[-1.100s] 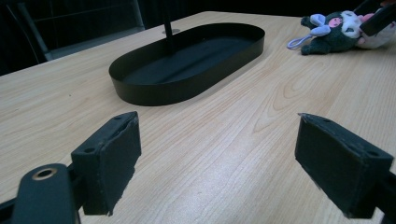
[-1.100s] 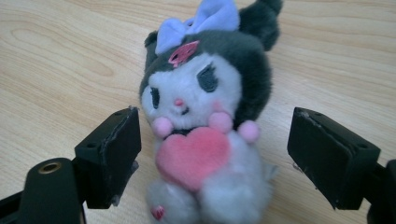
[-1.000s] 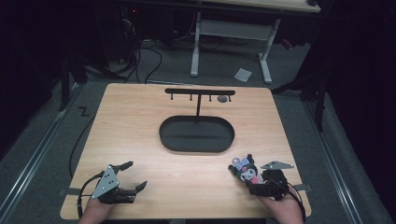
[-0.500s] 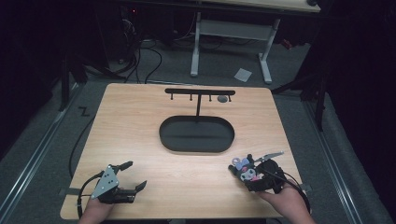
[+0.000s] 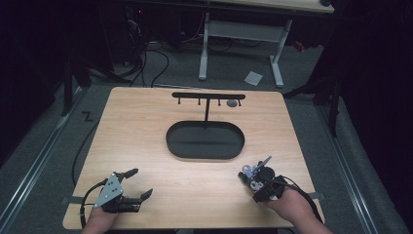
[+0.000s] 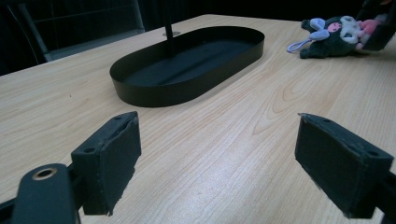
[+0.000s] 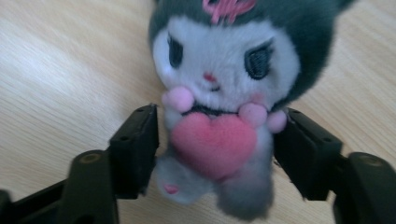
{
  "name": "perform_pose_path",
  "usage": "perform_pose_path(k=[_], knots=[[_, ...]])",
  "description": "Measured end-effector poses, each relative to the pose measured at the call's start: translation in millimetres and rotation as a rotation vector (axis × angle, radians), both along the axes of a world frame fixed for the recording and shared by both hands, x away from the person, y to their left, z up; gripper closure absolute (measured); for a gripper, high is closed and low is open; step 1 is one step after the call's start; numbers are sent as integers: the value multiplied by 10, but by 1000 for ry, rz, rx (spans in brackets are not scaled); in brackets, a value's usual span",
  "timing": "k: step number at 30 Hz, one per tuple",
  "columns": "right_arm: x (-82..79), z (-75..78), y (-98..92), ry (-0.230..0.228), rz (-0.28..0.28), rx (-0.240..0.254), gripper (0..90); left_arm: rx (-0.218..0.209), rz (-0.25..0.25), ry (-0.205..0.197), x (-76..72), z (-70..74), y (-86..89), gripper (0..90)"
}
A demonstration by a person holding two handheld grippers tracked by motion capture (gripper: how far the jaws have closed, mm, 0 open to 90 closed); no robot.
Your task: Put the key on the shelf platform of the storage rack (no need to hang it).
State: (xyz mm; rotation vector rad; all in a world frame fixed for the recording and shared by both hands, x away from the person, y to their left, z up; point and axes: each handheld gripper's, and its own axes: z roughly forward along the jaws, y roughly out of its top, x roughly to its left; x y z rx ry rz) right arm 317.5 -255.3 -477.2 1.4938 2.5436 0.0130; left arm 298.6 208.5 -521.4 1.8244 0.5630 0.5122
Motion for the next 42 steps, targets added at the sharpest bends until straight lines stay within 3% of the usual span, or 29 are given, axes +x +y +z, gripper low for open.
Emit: perform_pose_path(k=[2, 6, 11, 22, 29, 42], knots=[[-13, -35, 11, 1, 29, -25, 416, -1, 1, 0, 0, -1, 0, 150], [-11, 33, 11, 1, 38, -6, 456, 1, 0, 0, -3, 0, 1, 150], [53, 389, -62, -56, -1, 89, 461, 1, 3, -1, -6, -1, -1, 150], [138, 803, -164, -123, -37, 174, 460, 2, 3, -4, -9, -2, -1, 150], [286, 945, -103, -148, -44, 214, 460, 1, 3, -2, -7, -1, -2, 150], [536, 1166, 108, -169, -25, 238, 460, -1, 0, 0, -2, 0, 1, 150]])
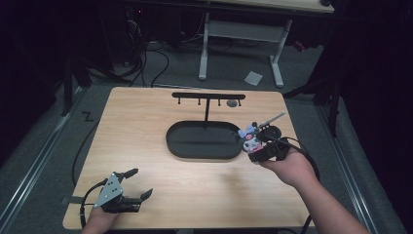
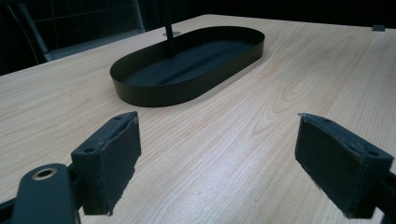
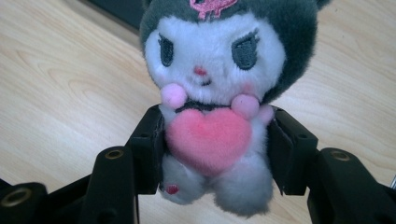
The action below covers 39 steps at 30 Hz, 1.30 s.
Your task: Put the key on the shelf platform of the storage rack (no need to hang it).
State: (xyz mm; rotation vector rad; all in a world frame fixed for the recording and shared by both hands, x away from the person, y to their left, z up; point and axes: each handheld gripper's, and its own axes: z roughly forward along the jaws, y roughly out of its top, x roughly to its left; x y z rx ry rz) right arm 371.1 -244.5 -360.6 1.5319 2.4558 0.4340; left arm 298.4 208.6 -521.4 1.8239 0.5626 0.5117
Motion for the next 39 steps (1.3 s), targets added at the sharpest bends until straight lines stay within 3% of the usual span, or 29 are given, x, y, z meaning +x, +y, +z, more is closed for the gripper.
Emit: perform_pose_path(k=[22, 33, 39], knots=[[512, 430, 6, -68, -87, 74, 461, 0, -2, -1, 1, 0, -3, 150], [740, 507, 61, -81, -108, 125, 460, 2, -3, -1, 7, 1, -4, 150], [826, 457, -41, -91, -147, 114, 460, 1, -3, -2, 5, 0, -5, 150]])
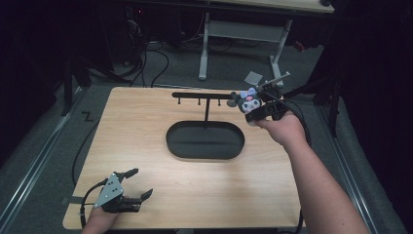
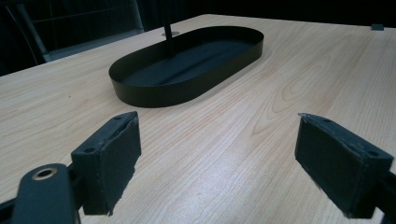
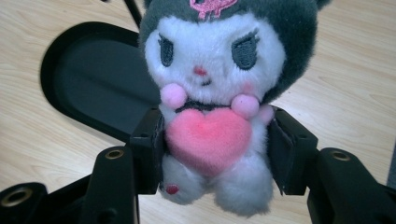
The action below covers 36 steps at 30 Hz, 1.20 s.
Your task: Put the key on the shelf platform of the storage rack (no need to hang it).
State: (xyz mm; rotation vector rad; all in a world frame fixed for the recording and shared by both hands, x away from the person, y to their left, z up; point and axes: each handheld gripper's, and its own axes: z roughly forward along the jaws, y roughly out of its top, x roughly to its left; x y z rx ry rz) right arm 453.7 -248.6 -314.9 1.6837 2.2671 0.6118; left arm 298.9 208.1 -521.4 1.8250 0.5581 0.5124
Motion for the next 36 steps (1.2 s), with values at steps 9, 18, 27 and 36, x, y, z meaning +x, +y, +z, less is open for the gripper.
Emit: perform_pose_path(k=[9, 18, 27, 36], knots=[[-62, -307, -245, 22, -39, 16, 460, 5, 0, -2, 0, 0, -3, 150], [-38, -656, -185, 44, -26, -7, 456, 4, 0, -1, -3, -2, -6, 150], [44, -883, -44, 48, -6, -27, 445, 4, -1, -1, -6, -2, -7, 150], [81, -1000, -52, 53, -48, -36, 283, 4, -3, -1, -6, -2, -8, 150]])
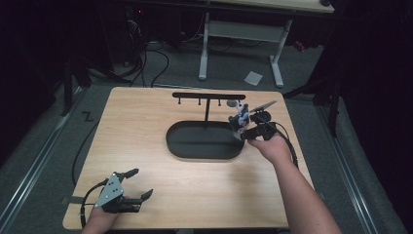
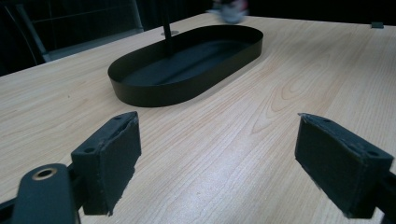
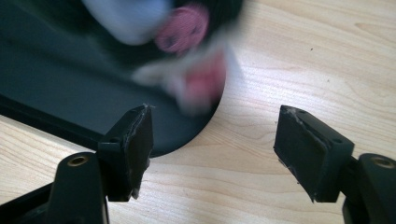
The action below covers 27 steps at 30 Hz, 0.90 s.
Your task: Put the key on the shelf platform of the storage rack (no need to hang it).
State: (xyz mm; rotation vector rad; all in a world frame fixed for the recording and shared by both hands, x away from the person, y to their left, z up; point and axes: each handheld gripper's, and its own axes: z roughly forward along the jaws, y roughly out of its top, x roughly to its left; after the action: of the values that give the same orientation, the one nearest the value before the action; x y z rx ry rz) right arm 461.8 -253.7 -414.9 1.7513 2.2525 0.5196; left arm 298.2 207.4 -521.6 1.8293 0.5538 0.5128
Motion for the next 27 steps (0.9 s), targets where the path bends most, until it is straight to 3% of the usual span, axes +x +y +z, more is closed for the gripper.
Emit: perform_pose_path(k=[12, 18, 21, 27], knots=[[-97, 58, 21, -10, 29, -14, 324, 4, -1, 0, -4, 1, -1, 150], [-151, 101, 18, -40, 50, -20, 347, 5, -1, 0, -5, 1, -2, 150], [-212, 123, 20, -68, 82, -54, 352, 6, -1, -1, -7, 0, -3, 150], [-289, 164, 39, -114, 112, -67, 346, 10, -1, -3, -9, -1, -5, 150]])
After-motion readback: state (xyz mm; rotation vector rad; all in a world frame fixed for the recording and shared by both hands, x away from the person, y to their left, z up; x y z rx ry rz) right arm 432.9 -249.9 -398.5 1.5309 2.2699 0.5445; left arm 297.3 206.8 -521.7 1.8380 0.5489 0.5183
